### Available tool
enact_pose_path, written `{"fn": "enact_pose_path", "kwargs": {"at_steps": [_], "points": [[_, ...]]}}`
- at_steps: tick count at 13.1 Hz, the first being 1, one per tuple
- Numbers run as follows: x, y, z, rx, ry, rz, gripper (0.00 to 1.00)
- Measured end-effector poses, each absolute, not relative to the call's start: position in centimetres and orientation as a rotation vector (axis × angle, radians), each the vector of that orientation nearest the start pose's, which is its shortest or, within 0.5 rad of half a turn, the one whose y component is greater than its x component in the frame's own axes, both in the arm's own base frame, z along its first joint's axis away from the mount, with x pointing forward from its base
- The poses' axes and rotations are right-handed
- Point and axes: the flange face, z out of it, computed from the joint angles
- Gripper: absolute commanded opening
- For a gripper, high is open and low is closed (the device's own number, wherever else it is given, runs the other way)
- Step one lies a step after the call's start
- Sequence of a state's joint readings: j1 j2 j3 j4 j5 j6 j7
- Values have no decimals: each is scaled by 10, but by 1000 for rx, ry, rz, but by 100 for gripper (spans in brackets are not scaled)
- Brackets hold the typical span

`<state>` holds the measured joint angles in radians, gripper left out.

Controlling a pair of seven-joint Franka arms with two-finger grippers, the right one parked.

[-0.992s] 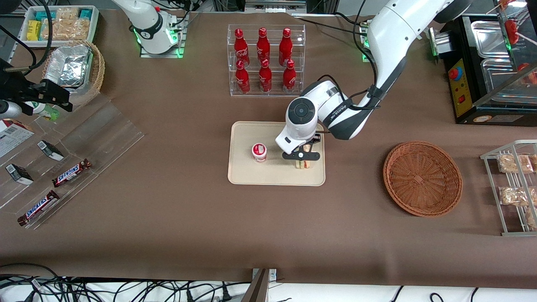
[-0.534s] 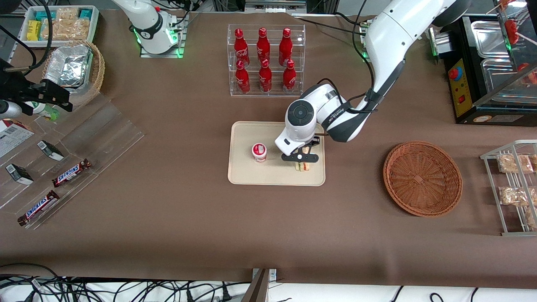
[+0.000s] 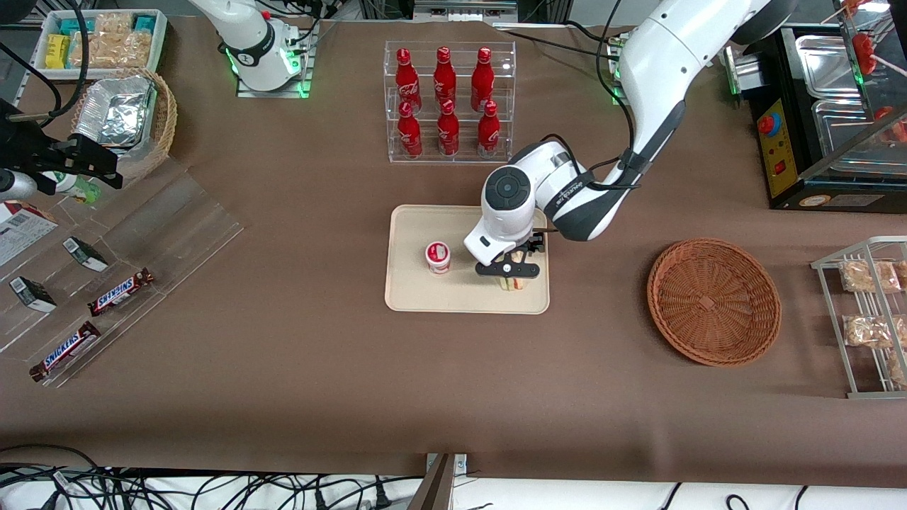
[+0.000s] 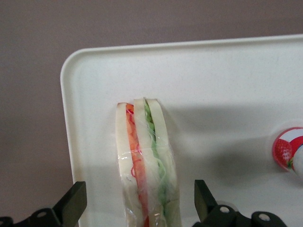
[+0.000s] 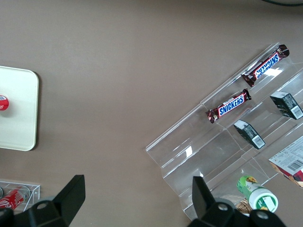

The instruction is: Place sandwich from basket to tray

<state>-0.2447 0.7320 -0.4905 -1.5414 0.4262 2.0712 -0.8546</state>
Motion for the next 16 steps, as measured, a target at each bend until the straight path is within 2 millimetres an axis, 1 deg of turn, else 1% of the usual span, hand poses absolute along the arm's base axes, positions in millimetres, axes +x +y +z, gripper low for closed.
{"fn": "enact_pose_path", "kwargs": {"at_steps": [1,3,5,6,7,9,10,11,12,14,15,16], "points": [[567,-404,266,-3032,-5,63,100],[587,-391,309,-3000,-92,54,100],[606,-369,345,-2958,-228,54,100],[616,-354,358,-2945,-290,48,100],[629,-333,372,-2942,-348,34,100],[652,-284,401,-2942,-448,-9,100],[658,-265,414,-2942,-471,-26,100],[660,-252,424,-2938,-485,-31,100],[660,-244,432,-2933,-490,-26,100],[659,-235,439,-2944,-482,2,100],[661,-228,441,-2951,-481,13,100],[664,-216,445,-2964,-472,22,100]]}}
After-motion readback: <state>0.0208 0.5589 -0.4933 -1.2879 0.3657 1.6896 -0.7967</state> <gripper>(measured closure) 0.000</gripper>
